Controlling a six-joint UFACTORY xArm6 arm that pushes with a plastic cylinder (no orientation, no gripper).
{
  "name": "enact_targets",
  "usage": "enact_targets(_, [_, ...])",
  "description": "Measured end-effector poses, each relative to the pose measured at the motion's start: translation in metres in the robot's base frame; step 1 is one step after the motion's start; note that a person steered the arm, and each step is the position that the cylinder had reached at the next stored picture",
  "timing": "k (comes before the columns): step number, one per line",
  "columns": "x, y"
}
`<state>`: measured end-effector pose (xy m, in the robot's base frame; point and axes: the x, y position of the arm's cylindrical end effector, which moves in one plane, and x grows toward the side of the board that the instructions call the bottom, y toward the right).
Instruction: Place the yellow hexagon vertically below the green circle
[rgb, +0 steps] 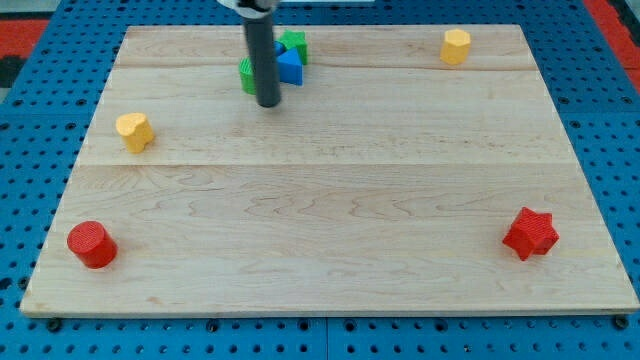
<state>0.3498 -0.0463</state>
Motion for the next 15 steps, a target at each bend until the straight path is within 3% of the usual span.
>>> enact_targets(4, [0.01, 0.261])
enact_targets(5, [-0.014, 0.31])
enact_targets(7, [-0.119, 0.296])
enact_targets(8, [-0.141, 0.248])
enact_targets(9, [-0.145, 0.188])
enact_targets(10, [-0.107, 0.174])
enact_targets(13, [-0.133, 0.167])
enact_targets(14, [-0.141, 0.212])
enact_targets(15, [-0.122, 0.243])
